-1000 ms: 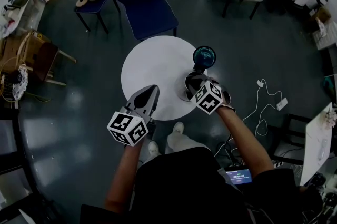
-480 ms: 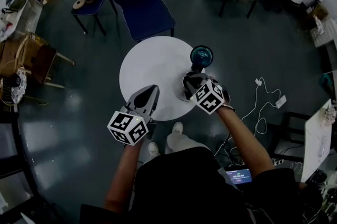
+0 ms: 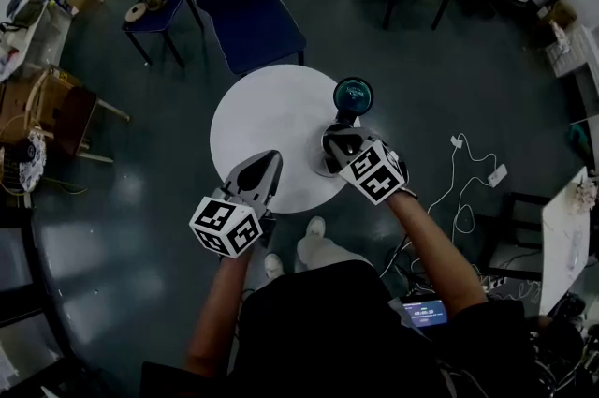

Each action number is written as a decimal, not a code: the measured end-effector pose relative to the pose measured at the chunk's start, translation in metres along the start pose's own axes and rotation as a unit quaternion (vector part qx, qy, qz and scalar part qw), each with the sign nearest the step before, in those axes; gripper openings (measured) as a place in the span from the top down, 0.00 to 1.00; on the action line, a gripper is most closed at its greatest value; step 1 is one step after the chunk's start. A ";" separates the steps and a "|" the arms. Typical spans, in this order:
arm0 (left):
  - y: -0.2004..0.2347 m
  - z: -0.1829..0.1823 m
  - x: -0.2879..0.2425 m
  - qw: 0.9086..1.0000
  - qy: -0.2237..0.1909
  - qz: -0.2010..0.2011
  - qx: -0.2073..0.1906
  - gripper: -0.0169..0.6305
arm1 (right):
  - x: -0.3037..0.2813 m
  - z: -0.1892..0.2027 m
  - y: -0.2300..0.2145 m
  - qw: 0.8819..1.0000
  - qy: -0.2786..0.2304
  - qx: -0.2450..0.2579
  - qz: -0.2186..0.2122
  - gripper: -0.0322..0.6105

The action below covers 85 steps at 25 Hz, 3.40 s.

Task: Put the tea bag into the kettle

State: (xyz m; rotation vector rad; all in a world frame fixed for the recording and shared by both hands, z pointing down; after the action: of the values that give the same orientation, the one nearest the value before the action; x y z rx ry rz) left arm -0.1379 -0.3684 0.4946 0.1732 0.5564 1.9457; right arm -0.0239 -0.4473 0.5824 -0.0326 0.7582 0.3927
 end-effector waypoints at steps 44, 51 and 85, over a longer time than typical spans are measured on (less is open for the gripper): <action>-0.105 -0.028 0.103 0.993 -0.019 0.093 -0.065 0.95 | 0.191 -0.110 0.117 0.953 -0.268 -0.079 0.119 0.92; -0.111 -0.033 0.139 0.992 -0.032 0.091 -0.077 0.95 | 0.204 -0.118 0.154 0.949 -0.280 -0.082 0.123 0.92; -0.128 -0.027 0.298 0.986 -0.042 0.126 -0.096 0.95 | 0.243 -0.137 0.310 0.936 -0.298 -0.088 0.166 0.92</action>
State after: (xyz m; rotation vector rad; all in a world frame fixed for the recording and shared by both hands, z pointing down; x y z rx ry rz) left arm -0.1715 -0.0673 0.3750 0.2097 0.2997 2.2141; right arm -0.0664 -0.1018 0.3530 0.0472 0.1212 0.7506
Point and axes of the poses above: the fingertips, and each gripper's own axes: x backward along the fingers, y to its left, z out of its underside, the point moved 2 cm from there along x, backward along the fingers, and after that the axes turned 4 degrees about -y, right-handed, at the moved point
